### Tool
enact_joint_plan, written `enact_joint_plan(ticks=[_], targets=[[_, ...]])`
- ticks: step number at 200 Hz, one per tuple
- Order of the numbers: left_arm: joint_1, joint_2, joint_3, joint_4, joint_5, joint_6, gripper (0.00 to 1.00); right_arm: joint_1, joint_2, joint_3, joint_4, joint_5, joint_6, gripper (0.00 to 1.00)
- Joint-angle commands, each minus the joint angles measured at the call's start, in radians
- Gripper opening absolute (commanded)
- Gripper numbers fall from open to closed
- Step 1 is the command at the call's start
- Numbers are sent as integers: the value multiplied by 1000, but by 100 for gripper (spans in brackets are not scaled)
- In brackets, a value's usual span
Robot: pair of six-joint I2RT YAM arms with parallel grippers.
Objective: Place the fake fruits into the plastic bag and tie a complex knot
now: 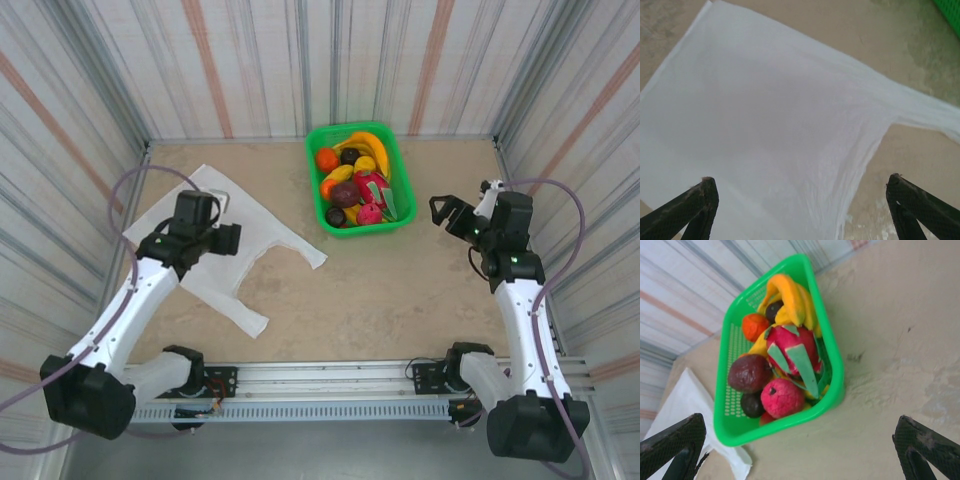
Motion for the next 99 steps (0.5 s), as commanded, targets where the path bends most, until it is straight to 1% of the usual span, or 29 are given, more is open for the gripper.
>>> enact_joint_plan(ticks=[1, 27, 41, 56, 86, 99], targets=[[-45, 66, 21, -115, -115, 46, 88, 11, 4, 24, -51, -47, 32, 99], [-73, 170, 45, -109, -74, 37, 83, 32, 6, 27, -45, -32, 27, 99], [-74, 232, 61, -106, -5, 31, 76, 45, 7, 24, -45, -14, 15, 99], [-77, 285, 71, -101, 34, 17, 75, 49, 9, 22, -42, -11, 7, 99], [-81, 333, 56, -65, 41, -8, 75, 49, 20, 6, -22, -13, 9, 99], [-94, 356, 50, -47, 14, -13, 75, 50, 28, 3, -17, -15, 9, 99]])
